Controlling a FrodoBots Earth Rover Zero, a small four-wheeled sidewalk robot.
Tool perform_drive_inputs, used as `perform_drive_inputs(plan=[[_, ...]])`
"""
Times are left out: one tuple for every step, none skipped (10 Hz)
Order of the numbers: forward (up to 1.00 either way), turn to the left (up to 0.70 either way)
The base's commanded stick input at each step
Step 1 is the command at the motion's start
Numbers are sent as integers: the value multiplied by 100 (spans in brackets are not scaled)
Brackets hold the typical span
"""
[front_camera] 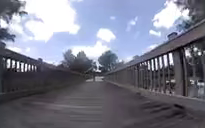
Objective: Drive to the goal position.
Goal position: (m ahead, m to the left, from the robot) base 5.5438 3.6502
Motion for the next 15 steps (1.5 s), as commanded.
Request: perform_drive_inputs(plan=[[85,0],[85,0],[85,0],[85,0],[85,0],[85,0],[85,0],[85,0],[85,0],[85,0],[85,0],[85,0],[85,0],[85,0],[85,0]])
